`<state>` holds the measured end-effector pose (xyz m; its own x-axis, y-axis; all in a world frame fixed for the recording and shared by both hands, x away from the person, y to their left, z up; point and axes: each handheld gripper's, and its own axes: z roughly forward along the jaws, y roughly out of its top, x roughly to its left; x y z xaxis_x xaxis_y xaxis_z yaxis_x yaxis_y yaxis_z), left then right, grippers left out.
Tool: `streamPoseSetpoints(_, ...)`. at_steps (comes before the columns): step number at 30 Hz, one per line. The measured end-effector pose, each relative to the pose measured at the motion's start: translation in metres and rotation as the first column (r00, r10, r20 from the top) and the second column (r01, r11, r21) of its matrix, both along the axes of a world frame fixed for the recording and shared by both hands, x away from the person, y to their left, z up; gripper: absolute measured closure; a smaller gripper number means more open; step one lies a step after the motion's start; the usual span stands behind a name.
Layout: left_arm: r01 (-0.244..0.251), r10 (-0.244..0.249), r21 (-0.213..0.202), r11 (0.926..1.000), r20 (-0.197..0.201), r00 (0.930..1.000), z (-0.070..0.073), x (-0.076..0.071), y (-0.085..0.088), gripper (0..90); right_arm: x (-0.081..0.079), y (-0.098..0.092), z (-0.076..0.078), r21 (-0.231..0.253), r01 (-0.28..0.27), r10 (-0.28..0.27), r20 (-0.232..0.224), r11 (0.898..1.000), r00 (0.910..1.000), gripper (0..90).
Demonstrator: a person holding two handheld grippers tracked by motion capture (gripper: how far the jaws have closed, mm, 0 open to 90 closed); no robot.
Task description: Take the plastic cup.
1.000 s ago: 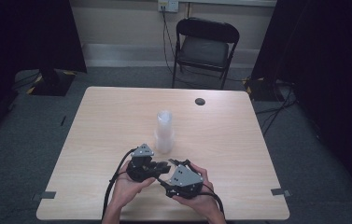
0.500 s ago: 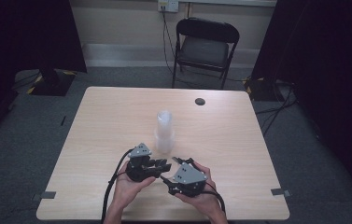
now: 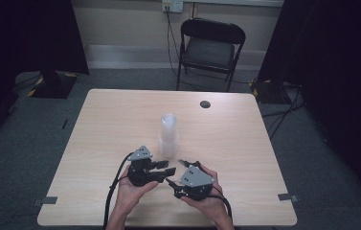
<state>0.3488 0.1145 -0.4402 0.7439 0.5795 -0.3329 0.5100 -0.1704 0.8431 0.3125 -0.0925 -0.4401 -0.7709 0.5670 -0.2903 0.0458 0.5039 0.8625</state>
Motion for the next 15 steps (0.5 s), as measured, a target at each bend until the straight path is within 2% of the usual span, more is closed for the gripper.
streamPoseSetpoints(1,-0.009,0.008,0.009,0.9999,0.011,0.9999,0.0,-0.0004,-0.0004,53.4,0.0005,-0.0008,0.0003,-0.001,0.0,0.0,0.0,1.0,1.0,30.4)
streamPoseSetpoints(8,-0.027,0.026,0.002,0.9996,0.035,0.9991,-0.0002,-0.0021,0.0006,46.9,0.0015,-0.0048,-0.0011,0.008,0.011,-0.011,-0.008,1.0,0.9999,30.3)
streamPoseSetpoints(12,-0.046,0.045,0.017,0.9988,0.06,0.9972,0.0004,-0.0042,0.0031,43.2,0.0037,-0.006,-0.0021,0.015,0.018,-0.018,-0.017,1.0,0.9997,30.3)
streamPoseSetpoints(15,-0.076,0.075,0.019,0.997,0.059,0.9955,0.0015,-0.0049,0.0059,39.2,0.0051,-0.0058,-0.0024,0.014,0.022,-0.022,-0.022,1.0,0.9995,30.3)
